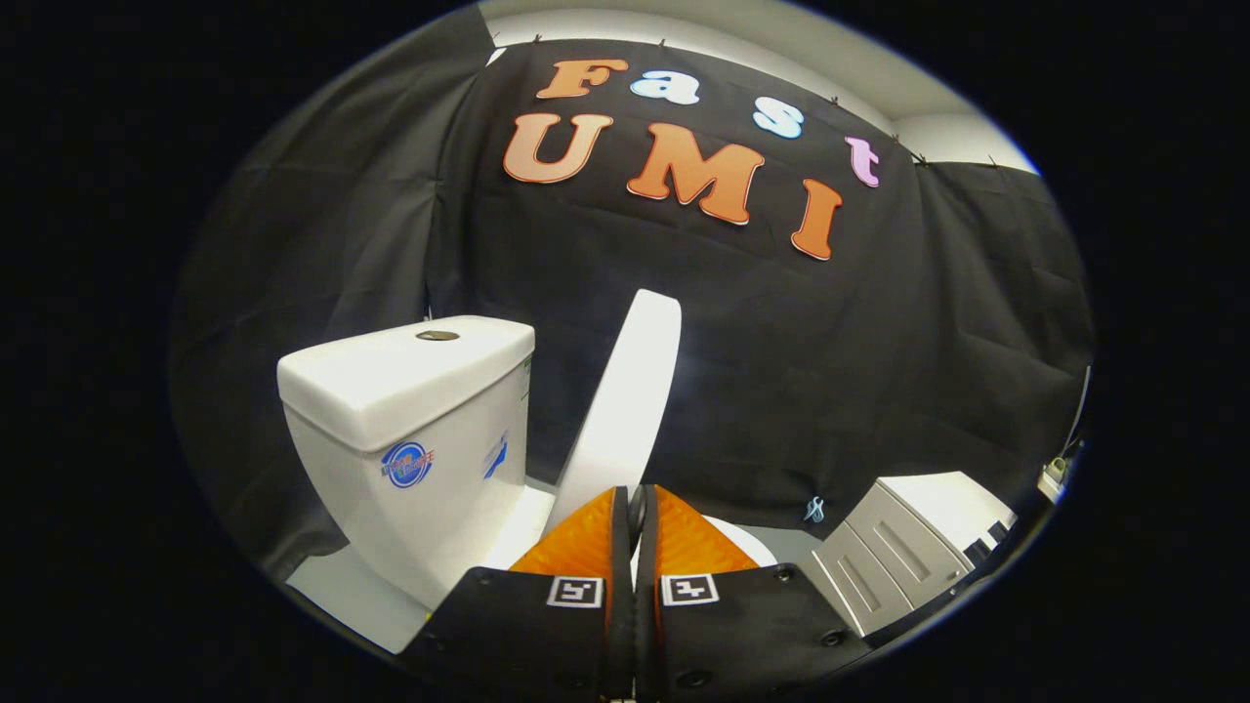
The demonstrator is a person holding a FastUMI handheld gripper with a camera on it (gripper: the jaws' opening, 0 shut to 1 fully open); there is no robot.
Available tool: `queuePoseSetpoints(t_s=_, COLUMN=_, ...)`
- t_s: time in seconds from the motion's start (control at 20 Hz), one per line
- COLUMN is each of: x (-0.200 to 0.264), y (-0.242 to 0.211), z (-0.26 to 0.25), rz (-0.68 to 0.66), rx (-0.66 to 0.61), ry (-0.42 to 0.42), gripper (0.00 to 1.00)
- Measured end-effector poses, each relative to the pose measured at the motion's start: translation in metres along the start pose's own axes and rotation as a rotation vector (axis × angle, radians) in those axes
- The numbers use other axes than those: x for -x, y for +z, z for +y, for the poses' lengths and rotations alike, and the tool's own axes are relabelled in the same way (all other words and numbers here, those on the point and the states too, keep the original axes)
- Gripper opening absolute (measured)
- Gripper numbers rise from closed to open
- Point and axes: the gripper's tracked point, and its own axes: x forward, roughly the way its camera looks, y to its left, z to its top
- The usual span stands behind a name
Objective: Open the toilet lid.
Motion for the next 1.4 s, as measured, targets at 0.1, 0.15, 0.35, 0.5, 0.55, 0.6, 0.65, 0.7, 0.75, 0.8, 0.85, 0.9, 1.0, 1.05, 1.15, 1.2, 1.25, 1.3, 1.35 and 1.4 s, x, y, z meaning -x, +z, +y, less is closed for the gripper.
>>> queuePoseSetpoints(t_s=0.1, x=0.001, y=0.003, z=0.009, rz=-0.009, rx=-0.006, ry=0.002, gripper=0.08)
queuePoseSetpoints(t_s=0.15, x=0.002, y=0.004, z=0.014, rz=-0.013, rx=-0.009, ry=0.006, gripper=0.08)
queuePoseSetpoints(t_s=0.35, x=0.002, y=0.010, z=0.029, rz=-0.027, rx=-0.004, ry=0.008, gripper=0.08)
queuePoseSetpoints(t_s=0.5, x=0.003, y=0.014, z=0.042, rz=-0.041, rx=0.000, ry=0.011, gripper=0.08)
queuePoseSetpoints(t_s=0.55, x=0.003, y=0.016, z=0.048, rz=-0.041, rx=0.011, ry=0.017, gripper=0.09)
queuePoseSetpoints(t_s=0.6, x=0.004, y=0.016, z=0.053, rz=-0.043, rx=0.030, ry=0.021, gripper=0.09)
queuePoseSetpoints(t_s=0.65, x=0.004, y=0.017, z=0.058, rz=-0.042, rx=0.044, ry=0.026, gripper=0.09)
queuePoseSetpoints(t_s=0.7, x=0.006, y=0.018, z=0.064, rz=-0.046, rx=0.052, ry=0.031, gripper=0.09)
queuePoseSetpoints(t_s=0.75, x=0.006, y=0.020, z=0.071, rz=-0.047, rx=0.057, ry=0.036, gripper=0.09)
queuePoseSetpoints(t_s=0.8, x=0.007, y=0.021, z=0.076, rz=-0.050, rx=0.061, ry=0.039, gripper=0.08)
queuePoseSetpoints(t_s=0.85, x=0.009, y=0.024, z=0.082, rz=-0.051, rx=0.067, ry=0.039, gripper=0.09)
queuePoseSetpoints(t_s=0.9, x=0.010, y=0.025, z=0.089, rz=-0.053, rx=0.076, ry=0.040, gripper=0.09)
queuePoseSetpoints(t_s=1.0, x=0.010, y=0.028, z=0.102, rz=-0.057, rx=0.104, ry=0.041, gripper=0.09)
queuePoseSetpoints(t_s=1.05, x=0.011, y=0.029, z=0.108, rz=-0.058, rx=0.126, ry=0.032, gripper=0.08)
queuePoseSetpoints(t_s=1.15, x=0.013, y=0.029, z=0.114, rz=-0.063, rx=0.163, ry=0.011, gripper=0.09)
queuePoseSetpoints(t_s=1.2, x=0.013, y=0.029, z=0.116, rz=-0.068, rx=0.165, ry=0.002, gripper=0.09)
queuePoseSetpoints(t_s=1.25, x=0.013, y=0.030, z=0.116, rz=-0.070, rx=0.170, ry=-0.006, gripper=0.09)
queuePoseSetpoints(t_s=1.3, x=0.014, y=0.030, z=0.117, rz=-0.070, rx=0.172, ry=-0.012, gripper=0.08)
queuePoseSetpoints(t_s=1.35, x=0.013, y=0.029, z=0.118, rz=-0.069, rx=0.171, ry=-0.014, gripper=0.08)
queuePoseSetpoints(t_s=1.4, x=0.013, y=0.029, z=0.118, rz=-0.068, rx=0.168, ry=-0.013, gripper=0.09)
